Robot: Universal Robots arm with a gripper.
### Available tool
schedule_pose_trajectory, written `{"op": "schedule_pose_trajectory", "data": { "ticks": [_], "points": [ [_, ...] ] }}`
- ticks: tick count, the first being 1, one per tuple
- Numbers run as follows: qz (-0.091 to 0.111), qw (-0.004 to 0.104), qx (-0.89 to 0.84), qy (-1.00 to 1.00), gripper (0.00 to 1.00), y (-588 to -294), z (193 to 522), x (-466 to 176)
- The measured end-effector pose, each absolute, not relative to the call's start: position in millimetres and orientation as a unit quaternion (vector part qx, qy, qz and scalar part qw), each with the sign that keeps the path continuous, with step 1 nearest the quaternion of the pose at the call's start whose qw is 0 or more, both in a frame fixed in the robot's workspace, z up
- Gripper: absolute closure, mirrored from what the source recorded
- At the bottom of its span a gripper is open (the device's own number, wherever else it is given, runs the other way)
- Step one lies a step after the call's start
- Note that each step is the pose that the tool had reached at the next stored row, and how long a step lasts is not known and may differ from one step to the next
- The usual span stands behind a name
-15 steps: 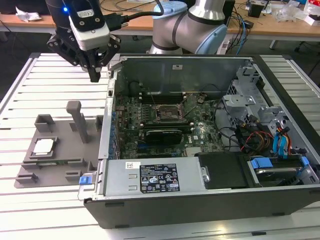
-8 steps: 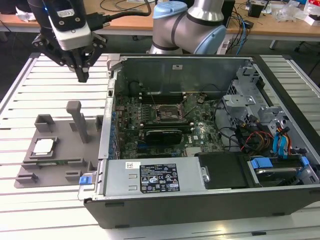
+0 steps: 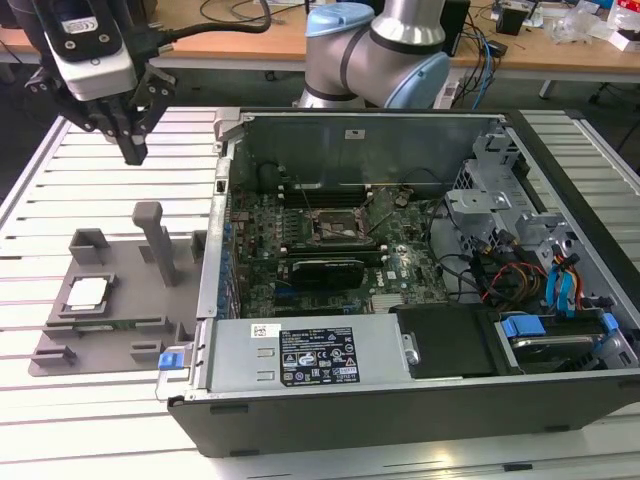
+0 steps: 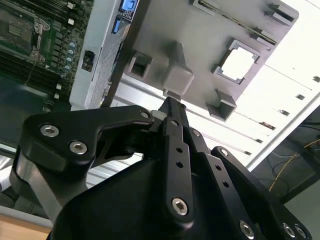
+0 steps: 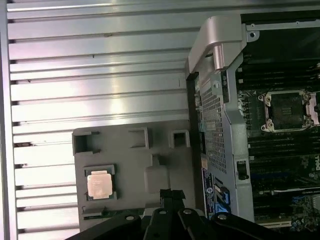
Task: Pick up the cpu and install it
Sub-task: 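Reach for the cpu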
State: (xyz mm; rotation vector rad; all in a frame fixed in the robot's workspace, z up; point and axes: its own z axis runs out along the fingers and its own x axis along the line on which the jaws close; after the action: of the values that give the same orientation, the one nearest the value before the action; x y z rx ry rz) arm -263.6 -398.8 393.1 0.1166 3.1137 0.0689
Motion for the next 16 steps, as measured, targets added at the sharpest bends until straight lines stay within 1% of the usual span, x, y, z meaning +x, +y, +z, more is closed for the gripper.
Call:
{"op": "schedule_pose_trajectory", "data": {
  "ticks": [16],
  "points": [
    [0.022,0.012,0.037,0.999,0.89,-399,393,-295]
  ]
}}
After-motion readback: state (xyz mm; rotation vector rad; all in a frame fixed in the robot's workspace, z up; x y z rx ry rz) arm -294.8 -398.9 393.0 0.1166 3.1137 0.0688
